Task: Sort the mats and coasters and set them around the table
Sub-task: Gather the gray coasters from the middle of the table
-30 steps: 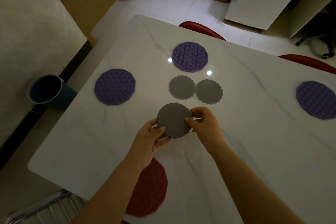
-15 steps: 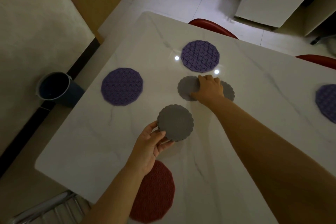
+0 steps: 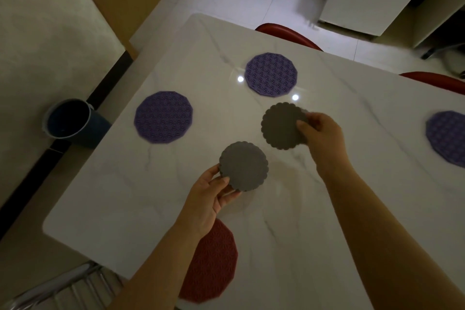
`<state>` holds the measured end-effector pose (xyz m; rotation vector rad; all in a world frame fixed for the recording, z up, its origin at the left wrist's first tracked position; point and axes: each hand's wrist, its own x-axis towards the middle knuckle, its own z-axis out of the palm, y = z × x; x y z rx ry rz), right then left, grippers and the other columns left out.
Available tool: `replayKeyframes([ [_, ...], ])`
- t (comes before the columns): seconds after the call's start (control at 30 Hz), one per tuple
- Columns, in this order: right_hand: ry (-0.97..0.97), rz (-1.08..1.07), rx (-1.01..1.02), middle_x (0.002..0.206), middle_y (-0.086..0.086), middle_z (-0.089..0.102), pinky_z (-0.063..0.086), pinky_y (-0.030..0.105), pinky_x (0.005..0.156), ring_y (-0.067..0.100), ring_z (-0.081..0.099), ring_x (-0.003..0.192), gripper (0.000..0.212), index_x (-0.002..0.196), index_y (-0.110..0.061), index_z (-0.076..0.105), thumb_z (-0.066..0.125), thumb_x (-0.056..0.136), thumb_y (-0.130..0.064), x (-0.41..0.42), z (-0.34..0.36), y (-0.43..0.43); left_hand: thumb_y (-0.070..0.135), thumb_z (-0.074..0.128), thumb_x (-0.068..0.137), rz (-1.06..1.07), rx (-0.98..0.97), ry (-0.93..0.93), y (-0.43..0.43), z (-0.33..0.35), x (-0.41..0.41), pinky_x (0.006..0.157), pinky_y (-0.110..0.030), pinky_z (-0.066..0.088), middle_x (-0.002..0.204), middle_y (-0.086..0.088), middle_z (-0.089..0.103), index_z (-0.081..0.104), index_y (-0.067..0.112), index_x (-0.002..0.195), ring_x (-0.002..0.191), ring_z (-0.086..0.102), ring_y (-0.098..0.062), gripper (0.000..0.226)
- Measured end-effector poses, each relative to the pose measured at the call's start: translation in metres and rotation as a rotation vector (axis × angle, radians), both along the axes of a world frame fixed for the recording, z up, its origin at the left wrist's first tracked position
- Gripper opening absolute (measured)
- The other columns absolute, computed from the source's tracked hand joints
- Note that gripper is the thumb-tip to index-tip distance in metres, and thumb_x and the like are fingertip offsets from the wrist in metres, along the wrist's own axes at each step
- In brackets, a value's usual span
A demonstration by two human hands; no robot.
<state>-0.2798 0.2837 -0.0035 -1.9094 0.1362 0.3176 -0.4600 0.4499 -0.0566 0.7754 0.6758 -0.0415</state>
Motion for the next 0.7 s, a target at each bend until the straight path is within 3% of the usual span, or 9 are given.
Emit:
replayKeyframes([
  [0.1, 0.237, 0.015, 0.288, 0.091, -0.001, 0.068, 0.057, 0.023, 0.066, 0.014, 0.069, 0.081, 0.007, 0.093, -0.020, 0.064, 0.062, 0.087, -0.016, -0.035, 0.004, -0.013, 0.001, 0.051, 0.093, -0.021, 0.004, -0.011, -0.007, 0.000, 0.004, 0.076, -0.030, 0.058, 0.107, -0.008, 0.074, 0.055, 0.011, 0.123, 0.099, 0.070, -0.024, 0.032],
  [0.23, 0.336, 0.088, 0.340, 0.093, 0.006, 0.074, 0.056, 0.025, 0.070, 0.019, 0.071, 0.084, 0.012, 0.097, -0.014, 0.068, 0.063, 0.086, -0.012, -0.064, -0.009, -0.015, 0.008, 0.058, 0.085, -0.050, 0.011, -0.037, -0.019, 0.003, 0.010, 0.076, -0.029, 0.057, 0.107, -0.009, 0.074, 0.055, 0.011, 0.123, 0.098, 0.071, -0.024, 0.038],
  [0.37, 0.191, -0.025, 0.203, 0.083, -0.009, 0.072, 0.052, 0.014, 0.061, 0.003, 0.068, 0.073, 0.013, 0.084, -0.030, 0.068, 0.068, 0.083, -0.017, -0.074, -0.022, -0.012, 0.005, 0.056, 0.090, -0.074, 0.004, -0.033, -0.025, 0.001, 0.012, 0.076, -0.030, 0.057, 0.109, -0.011, 0.073, 0.054, 0.012, 0.125, 0.100, 0.070, -0.026, 0.036],
  [0.47, 0.107, -0.030, 0.074, 0.087, -0.020, 0.066, 0.045, 0.009, 0.055, -0.003, 0.063, 0.079, 0.016, 0.086, -0.040, 0.063, 0.066, 0.084, -0.024, -0.081, -0.025, -0.011, 0.007, 0.058, 0.090, -0.092, -0.003, -0.025, -0.030, -0.001, 0.011, 0.076, -0.031, 0.058, 0.110, -0.011, 0.073, 0.056, 0.013, 0.124, 0.100, 0.070, -0.027, 0.035],
  [0.63, 0.051, -0.026, 0.035, 0.094, -0.015, 0.065, 0.052, 0.021, 0.070, 0.004, 0.062, 0.088, 0.015, 0.097, -0.033, 0.063, 0.065, 0.086, -0.024, -0.090, -0.031, -0.013, 0.014, 0.064, 0.084, -0.134, 0.007, -0.018, -0.035, 0.000, 0.008, 0.076, -0.032, 0.057, 0.112, -0.009, 0.073, 0.057, 0.016, 0.123, 0.102, 0.069, -0.028, 0.040],
  [0.7, 0.014, -0.020, 0.012, 0.093, -0.017, 0.063, 0.049, 0.012, 0.063, -0.002, 0.060, 0.083, 0.016, 0.101, -0.032, 0.062, 0.064, 0.087, -0.025, -0.094, -0.032, -0.014, 0.017, 0.063, 0.082, -0.136, 0.000, -0.015, -0.035, 0.000, 0.005, 0.077, -0.033, 0.058, 0.112, -0.009, 0.072, 0.057, 0.015, 0.123, 0.102, 0.069, -0.028, 0.042],
])
